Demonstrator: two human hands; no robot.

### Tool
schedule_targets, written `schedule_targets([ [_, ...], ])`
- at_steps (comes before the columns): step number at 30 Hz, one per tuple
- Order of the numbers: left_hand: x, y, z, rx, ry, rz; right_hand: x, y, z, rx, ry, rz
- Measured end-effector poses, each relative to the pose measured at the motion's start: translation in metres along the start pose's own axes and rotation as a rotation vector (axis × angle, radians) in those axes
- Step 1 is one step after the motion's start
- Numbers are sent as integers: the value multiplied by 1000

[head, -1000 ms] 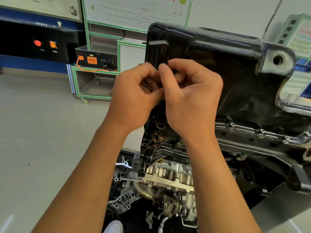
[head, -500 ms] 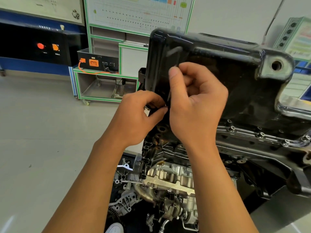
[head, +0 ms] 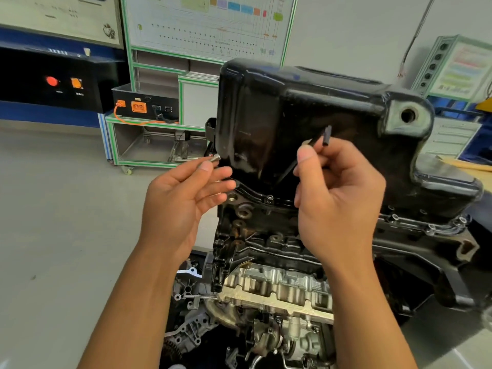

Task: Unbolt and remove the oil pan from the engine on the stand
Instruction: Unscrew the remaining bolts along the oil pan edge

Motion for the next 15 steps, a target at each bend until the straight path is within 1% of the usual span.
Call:
schedule_targets([
  [5, 5, 15, 8, -59, -59, -6, 4, 4, -13, 48, -6, 37],
  [8, 3, 21, 13, -43, -99, 7, 4, 6, -12, 27, -5, 44],
  [11, 1, 23, 16, 24, 8, -35, 3, 7, -9, -7, -18, 49],
  [15, -9, 22, 13, 108, 202, -208, 4, 8, -4, -67, -15, 44],
])
Point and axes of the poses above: each hand's wrist, its own y-axis away from the middle knuckle, its own z-axis out of the palm, x = y × z, the point moved 7 cm from there along -y, towards the middle knuckle, and after that the axes turned 10 degrees about x, right-handed, at the moved point
